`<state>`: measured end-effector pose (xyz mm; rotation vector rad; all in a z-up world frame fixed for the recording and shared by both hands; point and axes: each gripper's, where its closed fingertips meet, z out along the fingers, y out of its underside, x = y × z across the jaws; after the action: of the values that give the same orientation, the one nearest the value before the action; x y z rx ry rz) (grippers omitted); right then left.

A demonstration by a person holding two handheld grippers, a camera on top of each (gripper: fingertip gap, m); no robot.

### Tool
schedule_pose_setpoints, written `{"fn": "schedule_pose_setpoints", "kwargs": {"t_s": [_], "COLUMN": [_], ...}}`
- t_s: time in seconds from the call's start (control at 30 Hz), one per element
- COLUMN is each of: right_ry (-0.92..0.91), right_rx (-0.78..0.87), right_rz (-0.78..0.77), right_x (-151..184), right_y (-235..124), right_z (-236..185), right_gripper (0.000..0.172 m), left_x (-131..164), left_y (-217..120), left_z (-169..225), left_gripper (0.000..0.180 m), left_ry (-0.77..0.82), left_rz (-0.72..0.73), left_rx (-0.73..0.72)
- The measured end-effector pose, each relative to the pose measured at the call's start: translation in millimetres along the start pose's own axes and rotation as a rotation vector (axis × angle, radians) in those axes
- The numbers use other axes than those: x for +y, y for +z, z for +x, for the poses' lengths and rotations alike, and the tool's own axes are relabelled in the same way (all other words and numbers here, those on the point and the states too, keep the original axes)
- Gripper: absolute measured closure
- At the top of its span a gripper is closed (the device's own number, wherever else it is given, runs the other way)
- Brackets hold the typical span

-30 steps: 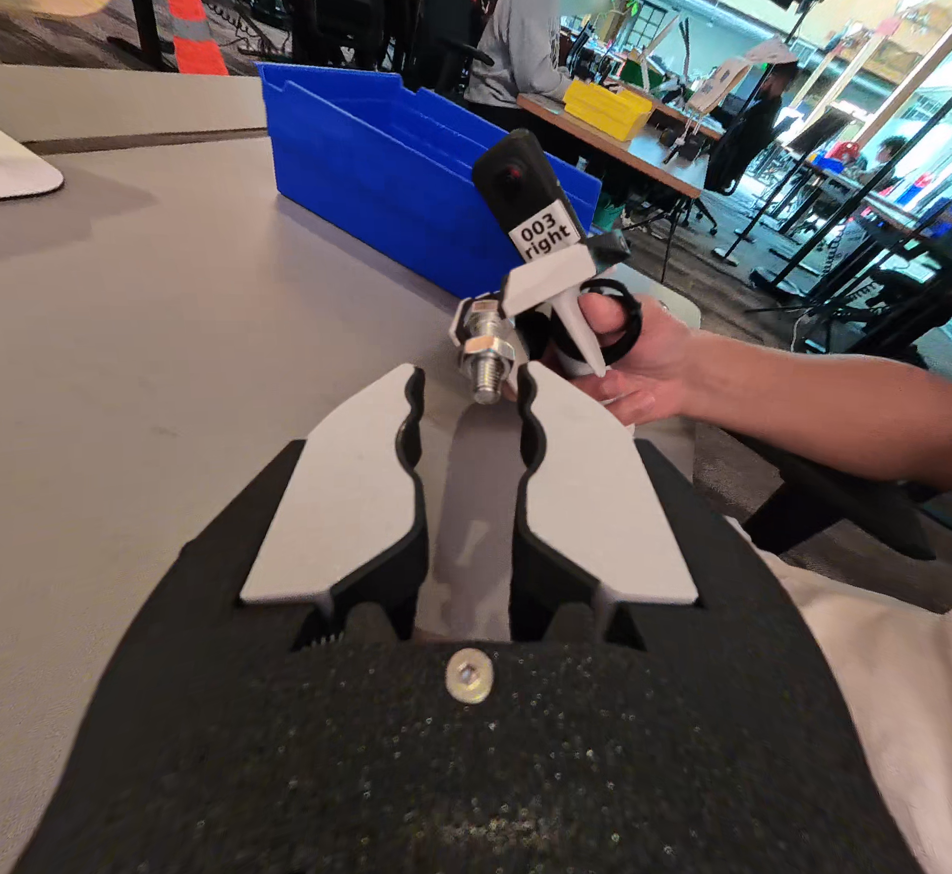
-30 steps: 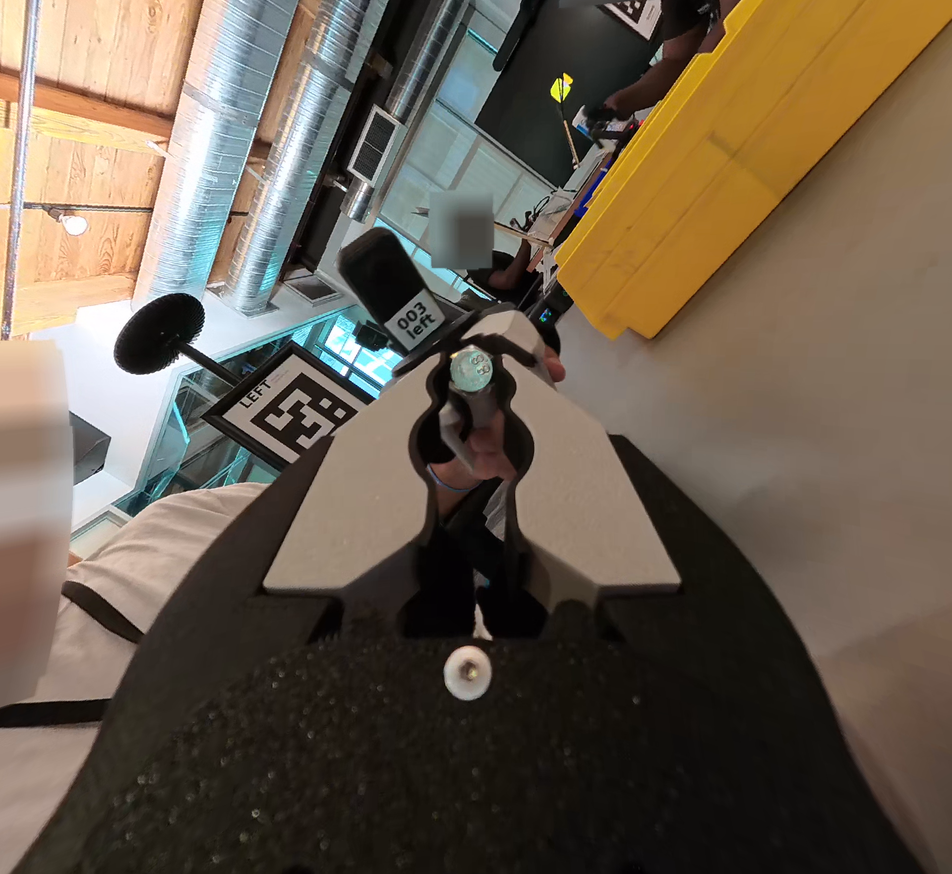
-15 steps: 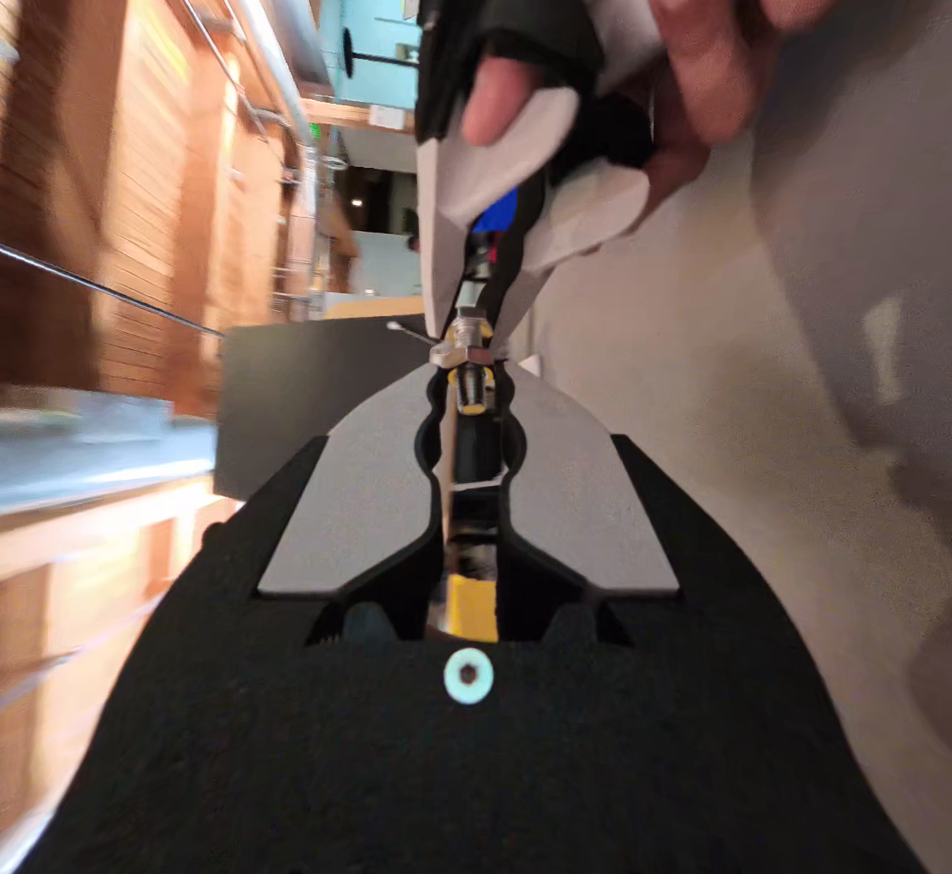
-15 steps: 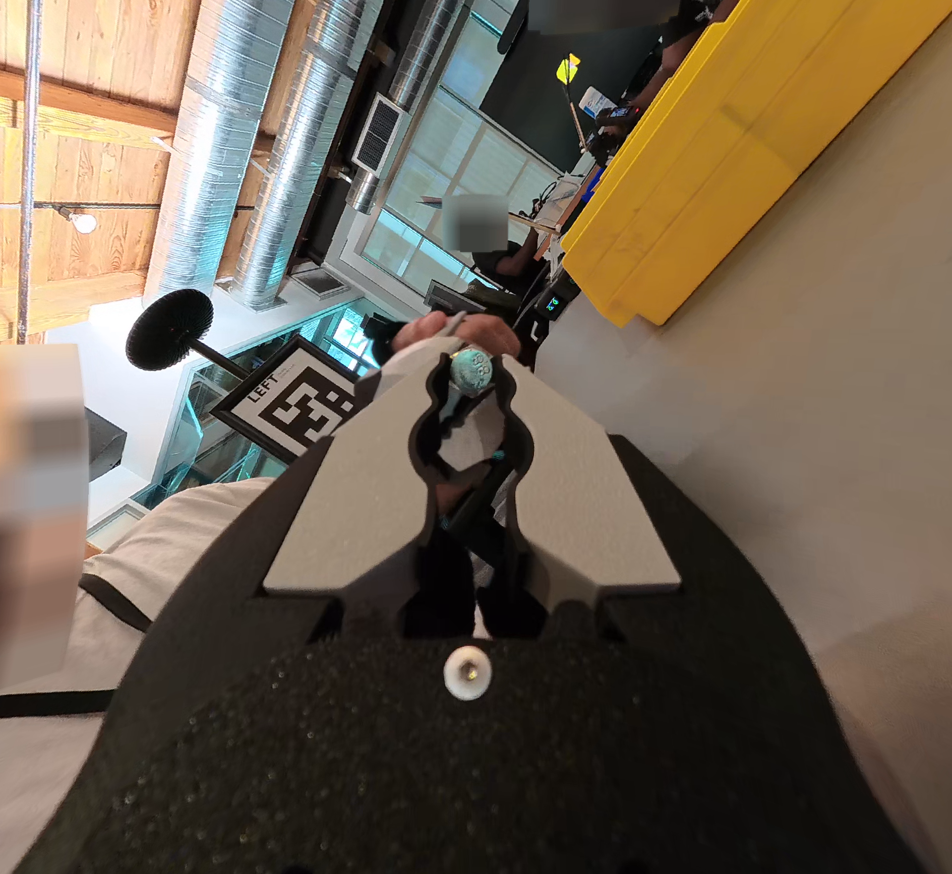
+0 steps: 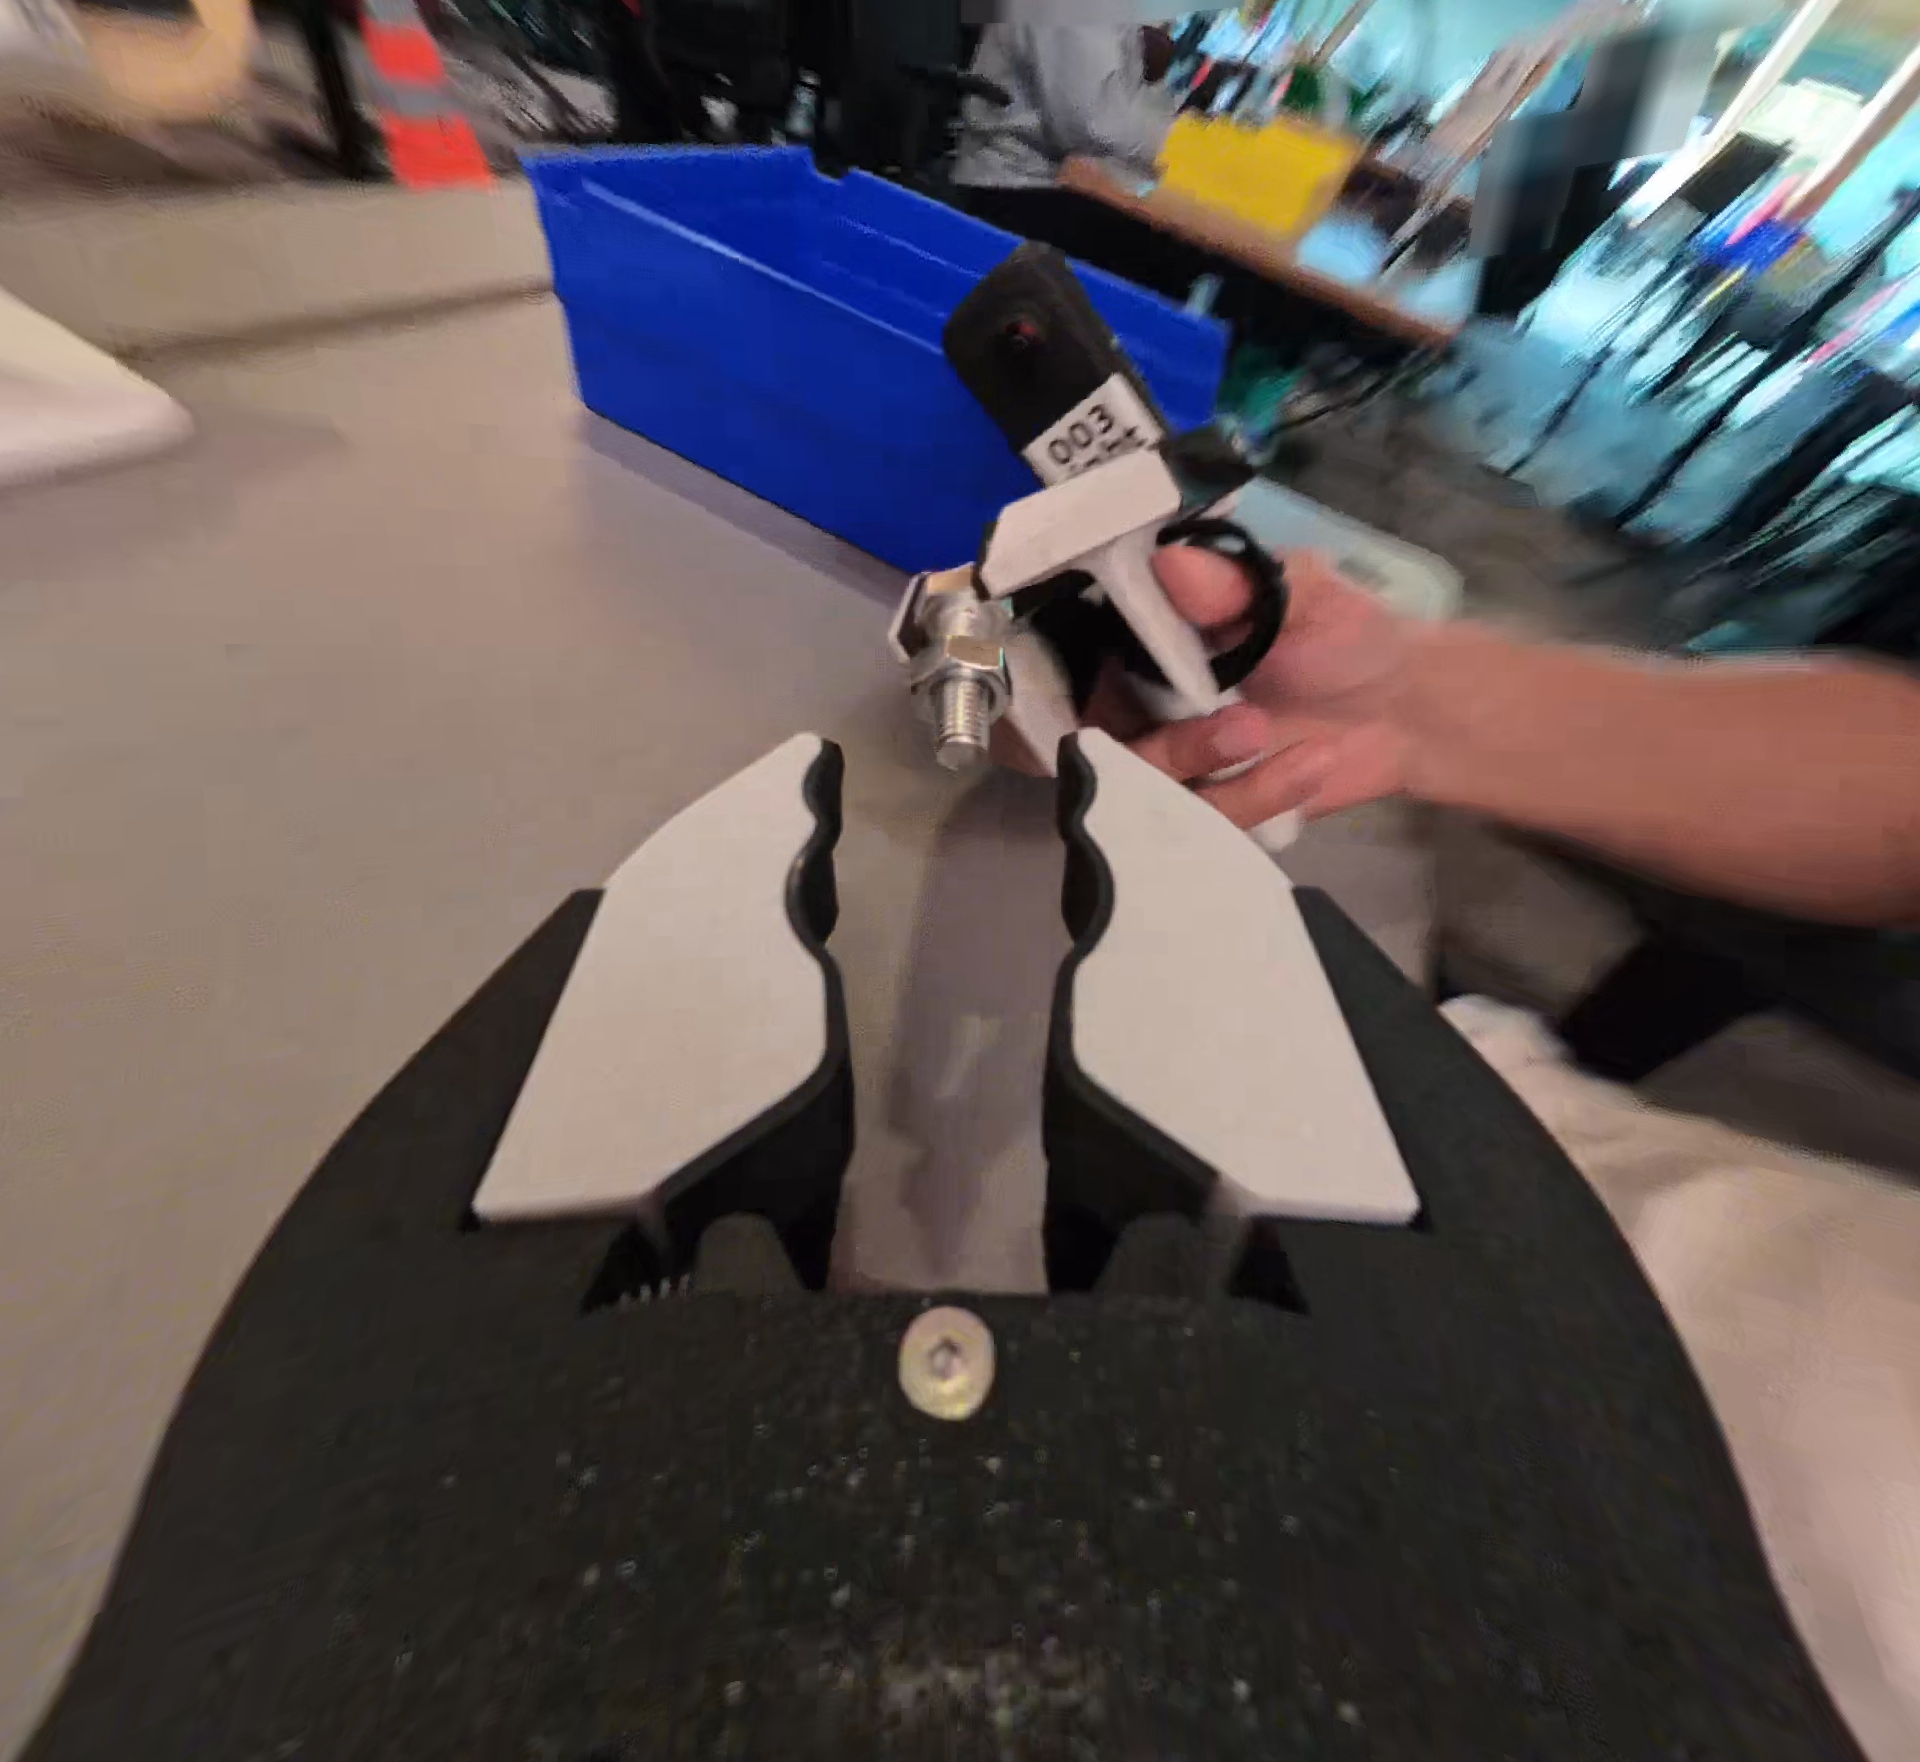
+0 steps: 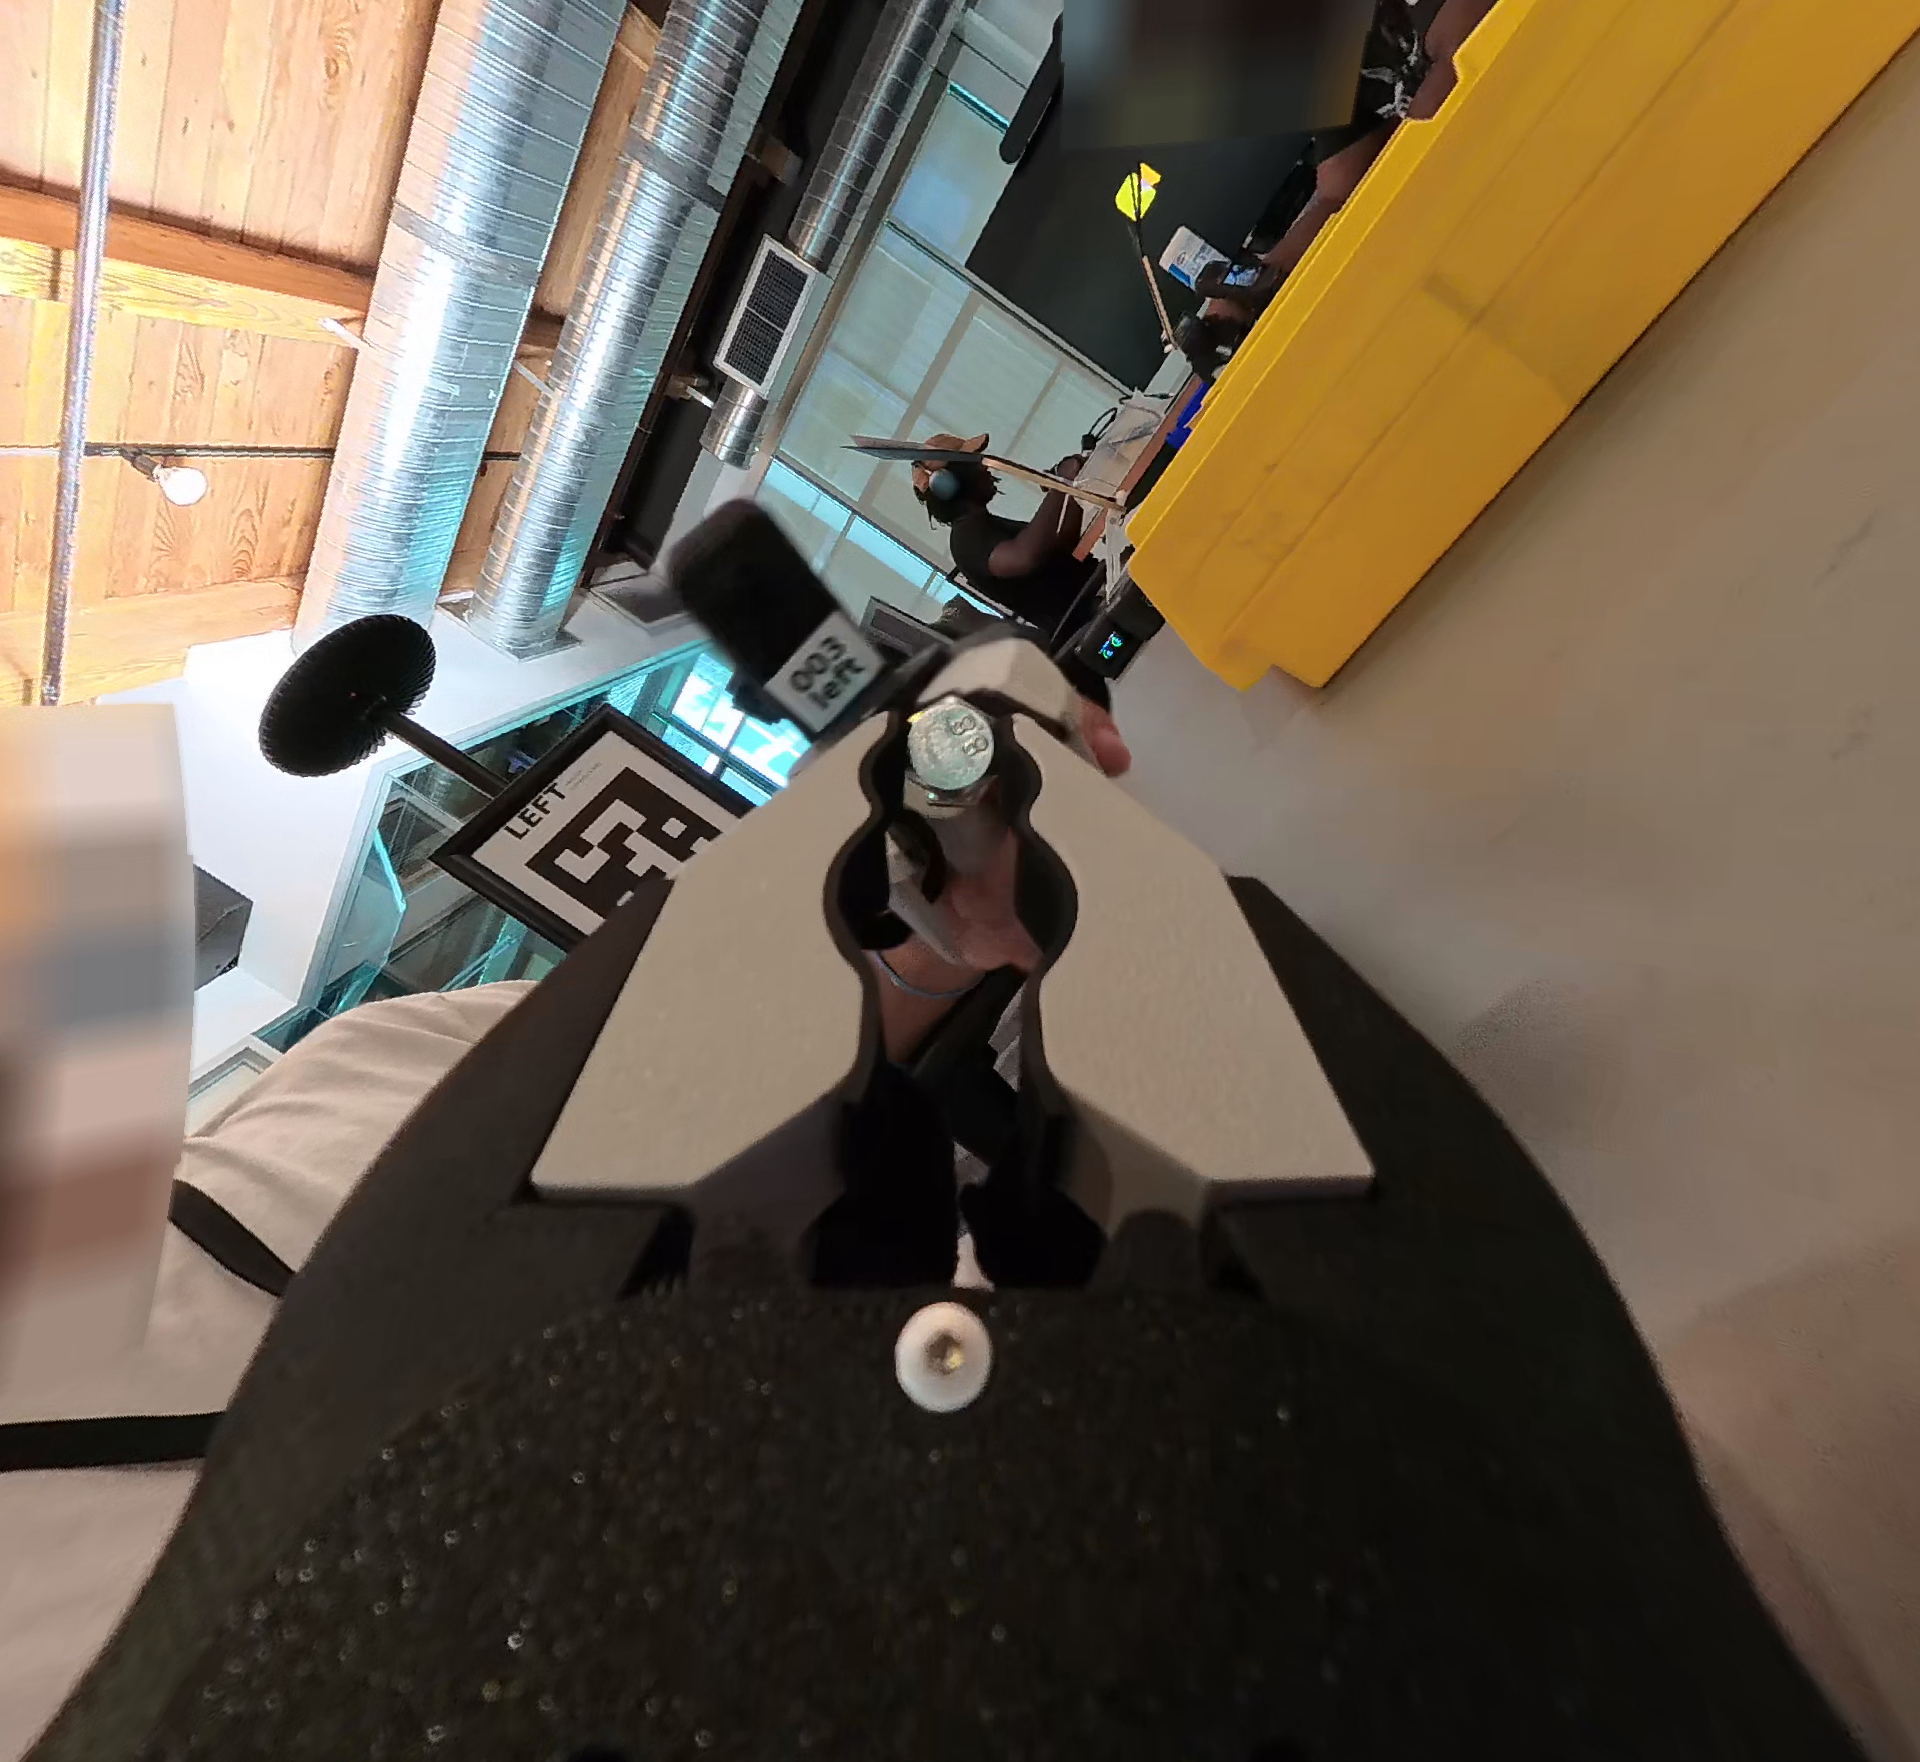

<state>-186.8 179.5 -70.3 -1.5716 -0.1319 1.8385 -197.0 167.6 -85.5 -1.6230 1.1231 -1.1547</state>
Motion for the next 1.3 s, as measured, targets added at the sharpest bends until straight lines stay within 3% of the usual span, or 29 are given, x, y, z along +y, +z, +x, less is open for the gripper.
{"fn": "schedule_pose_setpoints", "kwargs": {"t_s": [0.1, 0.17, 0.37, 0.47, 0.57, 0.83, 0.93, 1.03, 1.1, 1.2, 1.3], "right_ry": [-0.001, 0.0, 0.006, 0.003, 0.0, 0.021, 0.029, 0.02, 0.008, -0.01, -0.037], "right_rx": [0.002, 0.001, 0.001, 0.003, 0.007, 0.008, 0.016, 0.012, 0.015, 0.029, 0.056], "right_rz": [-0.005, -0.007, -0.014, -0.016, -0.024, -0.035, -0.028, -0.021, -0.011, 0.009, 0.017], "right_x": [1, 2, 4, 4, 6, 10, 8, 5, 3, -1, -3], "right_y": [1, 2, 4, 4, 5, 7, 4, 3, 2, -1, -2], "right_z": [1, 1, 2, 2, 2, 5, 7, 5, 4, 5, 7], "right_gripper": [0.155, 0.155, 0.155, 0.155, 0.155, 0.155, 0.155, 0.155, 0.155, 0.155, 0.155], "left_x": [-1, -5, -2, -2, 1, 0, 0, 0, 3, 12, 19], "left_y": [2, 2, 4, 4, 3, -3, 0, 2, 1, 0, 8], "left_z": [4, 2, 5, 5, 3, -10, -12, -8, -11, -19, -14], "left_gripper": [0.141, 0.142, 0.163, 0.164, 0.164, 0.163, 0.163, 0.154, 0.149, 0.137, 0.133], "left_ry": [-0.311, -0.409, -0.276, -0.166, 0.079, 1.212, 1.351, 1.299, 1.138, 0.723, 0.243], "left_rz": [0.045, 0.081, 0.056, 0.051, 0.012, -0.129, -0.152, -0.141, -0.141, -0.145, -0.127], "left_rx": [0.165, 0.212, 0.177, 0.129, 0.04, -0.429, -0.505, -0.481, -0.445, -0.367, -0.169]}}
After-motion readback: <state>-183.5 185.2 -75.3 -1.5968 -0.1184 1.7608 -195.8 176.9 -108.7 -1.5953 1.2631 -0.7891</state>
